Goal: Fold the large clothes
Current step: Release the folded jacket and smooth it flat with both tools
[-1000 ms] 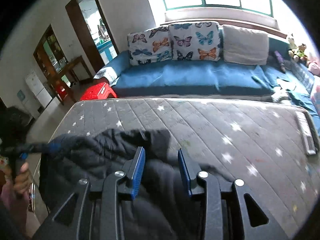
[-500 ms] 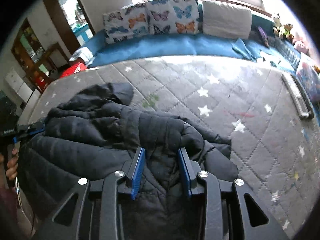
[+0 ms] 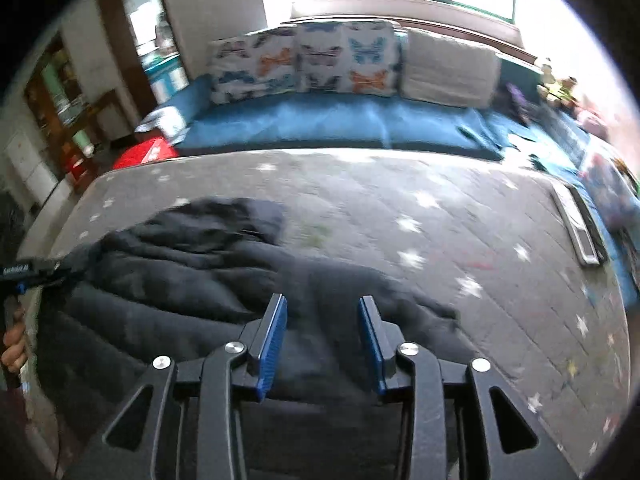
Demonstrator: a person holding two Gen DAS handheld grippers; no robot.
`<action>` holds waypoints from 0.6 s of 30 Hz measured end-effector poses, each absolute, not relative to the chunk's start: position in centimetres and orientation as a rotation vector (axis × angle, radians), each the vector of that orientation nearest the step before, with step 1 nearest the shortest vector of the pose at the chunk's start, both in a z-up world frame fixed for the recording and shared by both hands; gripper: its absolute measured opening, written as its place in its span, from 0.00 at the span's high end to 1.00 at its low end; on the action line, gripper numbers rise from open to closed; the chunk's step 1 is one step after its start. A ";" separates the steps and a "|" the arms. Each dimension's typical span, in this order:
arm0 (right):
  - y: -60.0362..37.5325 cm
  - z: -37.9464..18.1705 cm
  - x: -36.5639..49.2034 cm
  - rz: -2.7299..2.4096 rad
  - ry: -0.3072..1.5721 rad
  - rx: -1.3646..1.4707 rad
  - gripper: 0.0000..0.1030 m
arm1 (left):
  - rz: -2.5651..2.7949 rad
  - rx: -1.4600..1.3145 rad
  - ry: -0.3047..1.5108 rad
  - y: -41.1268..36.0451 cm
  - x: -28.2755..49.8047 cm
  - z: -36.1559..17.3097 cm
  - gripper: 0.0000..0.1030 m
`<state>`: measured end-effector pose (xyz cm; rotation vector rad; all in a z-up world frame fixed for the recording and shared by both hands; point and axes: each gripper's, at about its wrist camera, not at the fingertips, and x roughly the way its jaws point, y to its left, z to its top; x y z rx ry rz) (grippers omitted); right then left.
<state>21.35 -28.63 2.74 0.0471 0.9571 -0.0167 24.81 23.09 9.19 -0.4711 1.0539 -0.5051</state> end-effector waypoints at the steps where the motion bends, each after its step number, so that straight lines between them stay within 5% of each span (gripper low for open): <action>1: -27.5 2.6 22.0 0.014 0.964 0.023 0.61 | -0.527 -0.453 1.037 22.1 24.8 9.9 0.93; 18: -26.6 -5.1 27.1 0.032 1.125 0.071 0.63 | -0.542 -0.508 1.190 16.1 29.9 1.4 0.95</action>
